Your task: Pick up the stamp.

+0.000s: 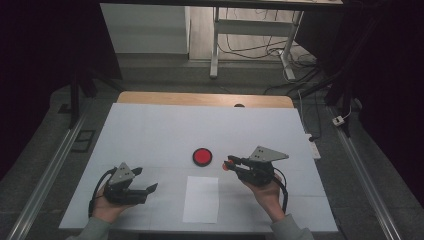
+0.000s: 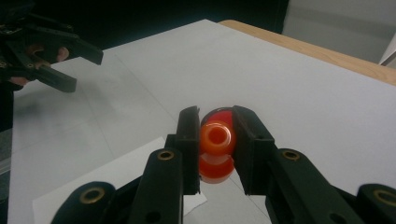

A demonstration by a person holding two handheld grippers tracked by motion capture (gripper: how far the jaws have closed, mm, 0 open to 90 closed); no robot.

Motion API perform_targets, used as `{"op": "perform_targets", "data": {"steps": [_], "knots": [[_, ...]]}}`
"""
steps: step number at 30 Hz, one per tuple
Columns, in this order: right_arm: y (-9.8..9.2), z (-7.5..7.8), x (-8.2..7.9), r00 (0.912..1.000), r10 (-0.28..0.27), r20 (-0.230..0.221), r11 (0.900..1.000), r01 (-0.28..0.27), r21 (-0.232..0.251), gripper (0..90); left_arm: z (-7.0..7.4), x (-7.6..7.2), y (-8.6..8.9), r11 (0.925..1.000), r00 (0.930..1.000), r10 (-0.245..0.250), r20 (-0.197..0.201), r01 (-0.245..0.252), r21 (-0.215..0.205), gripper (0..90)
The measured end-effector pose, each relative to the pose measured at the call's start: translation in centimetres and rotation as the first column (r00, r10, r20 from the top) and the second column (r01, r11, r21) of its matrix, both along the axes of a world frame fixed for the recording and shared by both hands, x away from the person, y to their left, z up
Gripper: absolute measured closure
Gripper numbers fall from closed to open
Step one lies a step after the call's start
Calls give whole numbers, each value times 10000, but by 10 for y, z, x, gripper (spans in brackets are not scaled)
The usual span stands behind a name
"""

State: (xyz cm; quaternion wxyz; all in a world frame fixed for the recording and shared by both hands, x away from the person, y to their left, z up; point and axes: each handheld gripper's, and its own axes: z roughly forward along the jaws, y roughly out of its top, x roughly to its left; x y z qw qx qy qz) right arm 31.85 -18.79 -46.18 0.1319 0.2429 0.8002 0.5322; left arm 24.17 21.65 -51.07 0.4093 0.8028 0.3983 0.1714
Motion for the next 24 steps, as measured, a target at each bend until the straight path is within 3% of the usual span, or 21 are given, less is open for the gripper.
{"op": "perform_targets", "data": {"steps": [15,24], "knots": [[20,6,-13,9976,669,162,9978,-668,-25,722,0,0,-2,10000,10000,-51,22,51,42,207],[32,4,-18,9946,1039,29,9946,-1039,-3,722,0,0,-3,10000,10000,-88,16,88,47,207]]}}
